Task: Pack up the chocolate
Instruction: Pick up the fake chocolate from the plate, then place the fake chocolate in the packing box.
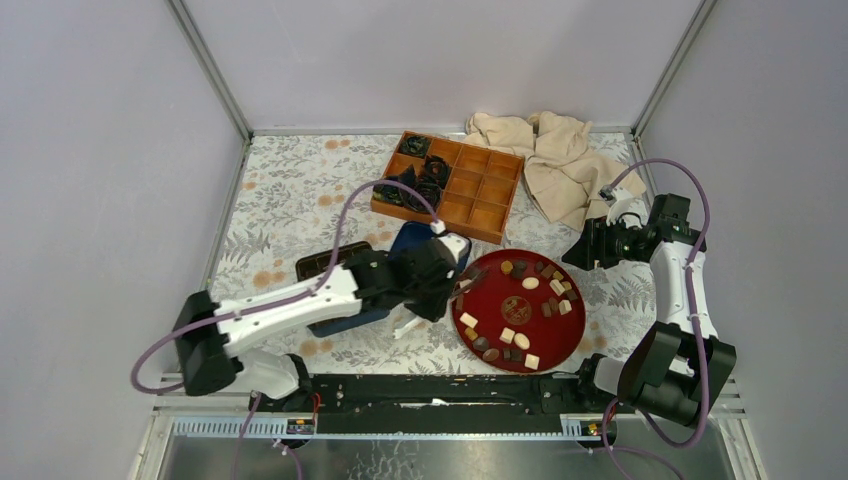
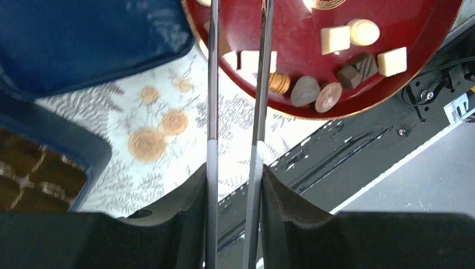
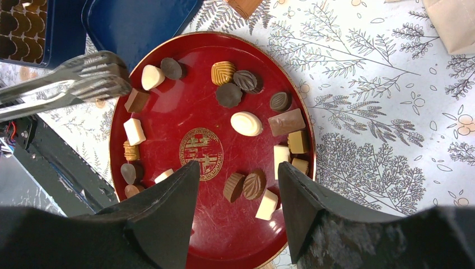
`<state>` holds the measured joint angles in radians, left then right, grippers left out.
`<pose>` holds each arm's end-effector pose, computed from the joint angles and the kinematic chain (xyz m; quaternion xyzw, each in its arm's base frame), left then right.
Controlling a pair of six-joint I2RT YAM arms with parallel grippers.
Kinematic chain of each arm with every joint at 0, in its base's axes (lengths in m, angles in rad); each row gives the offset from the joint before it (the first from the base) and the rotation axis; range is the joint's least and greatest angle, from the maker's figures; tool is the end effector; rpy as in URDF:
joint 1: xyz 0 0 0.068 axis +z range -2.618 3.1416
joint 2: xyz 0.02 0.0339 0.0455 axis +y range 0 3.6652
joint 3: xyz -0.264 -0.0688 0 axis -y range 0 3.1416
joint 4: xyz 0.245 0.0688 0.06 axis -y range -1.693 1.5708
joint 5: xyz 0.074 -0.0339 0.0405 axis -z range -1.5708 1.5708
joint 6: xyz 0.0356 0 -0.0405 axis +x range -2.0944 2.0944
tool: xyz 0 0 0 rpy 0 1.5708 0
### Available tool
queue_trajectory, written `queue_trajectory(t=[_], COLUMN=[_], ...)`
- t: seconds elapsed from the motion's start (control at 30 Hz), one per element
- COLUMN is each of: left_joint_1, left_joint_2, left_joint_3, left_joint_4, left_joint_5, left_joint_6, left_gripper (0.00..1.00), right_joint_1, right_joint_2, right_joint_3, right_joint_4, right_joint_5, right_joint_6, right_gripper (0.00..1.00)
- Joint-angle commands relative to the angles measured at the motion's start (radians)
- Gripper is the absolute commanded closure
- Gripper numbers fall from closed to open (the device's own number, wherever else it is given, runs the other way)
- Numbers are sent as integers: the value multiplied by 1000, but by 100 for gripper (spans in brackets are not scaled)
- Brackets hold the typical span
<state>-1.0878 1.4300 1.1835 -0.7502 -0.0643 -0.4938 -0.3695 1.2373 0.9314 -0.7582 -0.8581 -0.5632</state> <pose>0.1389 -0.2599 0.2813 0.2718 0.9193 -0.1795 0.2209 0.2265 -0.0588 0.2613 -0.1889 0.8661 0.2572 0.3847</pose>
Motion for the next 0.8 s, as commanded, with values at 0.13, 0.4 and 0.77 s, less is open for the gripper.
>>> queue_trajectory(t=[0.13,0.4,0.77], left_joint_1=[55,148,180], left_joint_2=[-299,-466,-465], left_joint_3=[-85,-135,-181], left_joint_4=[-200,-507,-647], left_joint_5=[-152,-242,-293], left_joint_6=[-203,-329,-396], left_gripper=[100,100,96], right_joint_1=[-5,-4,-5], right_joint_2=[-13,-9,-9], right_joint_3=[-1,-2,-3], right_joint_4=[-6,-6,-6], right_joint_5=[-34,-34,-37], right_joint_6=[-15,-15,-15], right_gripper=[39,39,39])
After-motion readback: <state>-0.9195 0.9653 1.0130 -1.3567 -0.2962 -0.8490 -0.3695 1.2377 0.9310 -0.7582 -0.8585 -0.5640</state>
